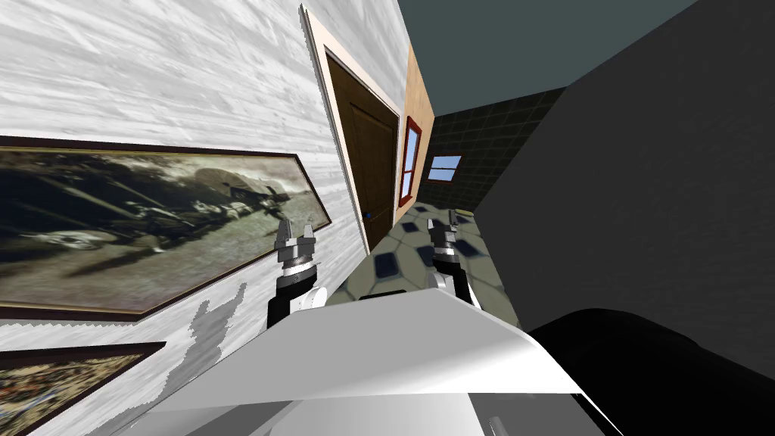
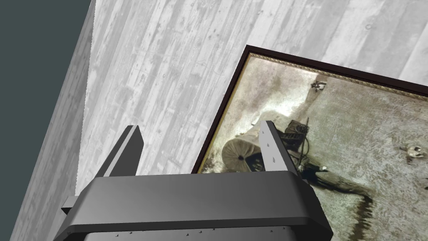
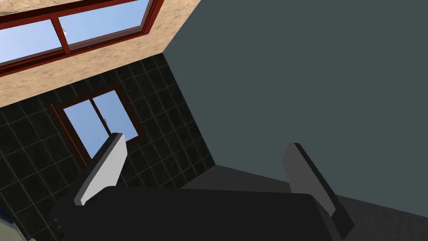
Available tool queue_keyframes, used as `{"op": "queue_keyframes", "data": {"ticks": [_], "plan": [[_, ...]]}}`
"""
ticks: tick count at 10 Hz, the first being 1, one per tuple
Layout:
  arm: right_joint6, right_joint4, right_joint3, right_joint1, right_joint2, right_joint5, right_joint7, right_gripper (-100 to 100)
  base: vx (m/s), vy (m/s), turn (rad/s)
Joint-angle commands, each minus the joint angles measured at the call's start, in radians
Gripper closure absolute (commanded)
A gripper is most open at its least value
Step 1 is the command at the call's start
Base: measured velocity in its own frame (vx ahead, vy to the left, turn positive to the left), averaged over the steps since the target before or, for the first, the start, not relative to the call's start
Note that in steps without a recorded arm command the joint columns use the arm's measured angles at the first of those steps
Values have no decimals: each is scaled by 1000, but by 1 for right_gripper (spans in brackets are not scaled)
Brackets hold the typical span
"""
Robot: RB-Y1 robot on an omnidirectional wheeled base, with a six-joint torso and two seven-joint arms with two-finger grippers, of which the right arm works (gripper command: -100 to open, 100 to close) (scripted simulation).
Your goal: Pull the door open
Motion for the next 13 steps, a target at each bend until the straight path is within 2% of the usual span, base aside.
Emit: {"op": "queue_keyframes", "data": {"ticks": [1,13], "plan": [[-12,34,2,-9,-11,23,33,-100,60,-30,49],[-87,253,14,-67,-55,168,245,-100,76,-40,45]]}}
